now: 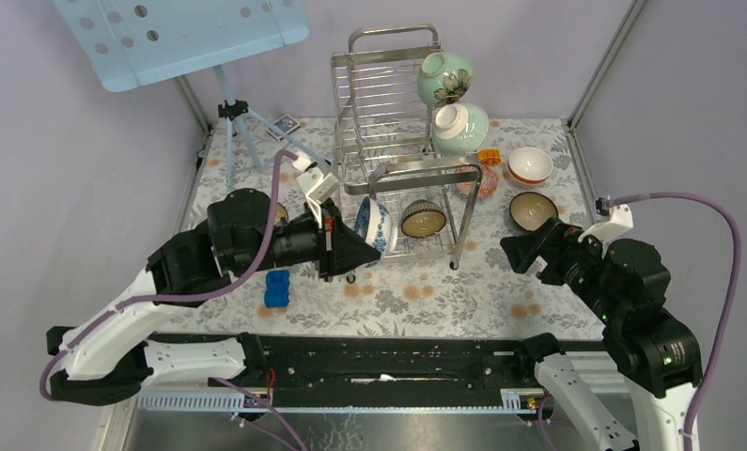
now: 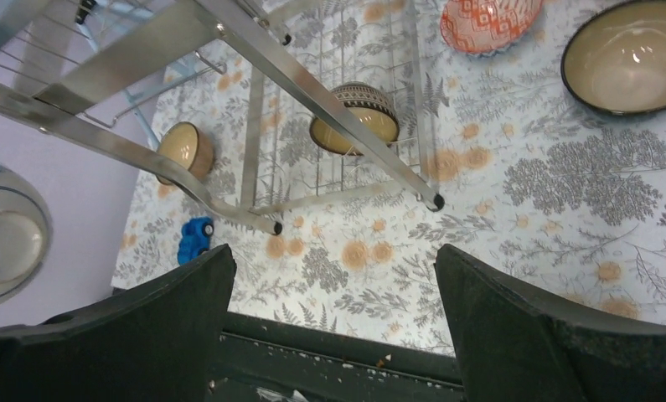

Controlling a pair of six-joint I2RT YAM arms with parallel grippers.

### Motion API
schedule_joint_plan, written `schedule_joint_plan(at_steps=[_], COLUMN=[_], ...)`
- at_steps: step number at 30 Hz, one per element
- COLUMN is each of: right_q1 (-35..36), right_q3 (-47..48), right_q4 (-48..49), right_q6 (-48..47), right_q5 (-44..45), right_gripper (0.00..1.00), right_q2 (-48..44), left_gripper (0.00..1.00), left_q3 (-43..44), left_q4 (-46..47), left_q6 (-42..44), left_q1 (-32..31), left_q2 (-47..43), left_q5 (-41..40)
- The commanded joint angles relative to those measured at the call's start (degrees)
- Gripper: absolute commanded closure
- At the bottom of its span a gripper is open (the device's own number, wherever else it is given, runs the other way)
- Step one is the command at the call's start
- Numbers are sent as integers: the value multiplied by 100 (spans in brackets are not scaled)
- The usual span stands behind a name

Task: Unload the bowls from the dish rack
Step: Place the bowl with the bowl.

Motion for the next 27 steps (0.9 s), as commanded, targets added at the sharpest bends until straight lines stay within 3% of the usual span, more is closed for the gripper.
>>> schedule_joint_plan(at_steps=[1, 3, 7, 10, 20, 27], right_q1=[38, 43, 41, 43, 113, 395], right_q3=[17, -137, -367, -531, -911, -1366], right_q4=[-592, -699, -749, -749, -594, -643], right_q6=[-277, -317, -362, -387, -580, -839], right_q5=[17, -11, -84, -232, -981, -1253], right_gripper=[4, 4, 4, 4, 6, 9], right_q2=[74, 80, -44, -107, -111, 75], left_gripper=[100, 100, 100, 100, 100, 100], left_q3=[773, 931, 1013, 793, -613, -1847], left_q4=[-177, -370, -806, -979, -973, -776], left_q6=[898, 1173, 1814, 2200, 3082, 4009], left_q1=[-554, -1025, -2556, -3248, -3883, -4388], left_q2=[239, 487, 1009, 1326, 1507, 1605], left_q5=[-804, -1250, -2714, -3391, -4117, -4053])
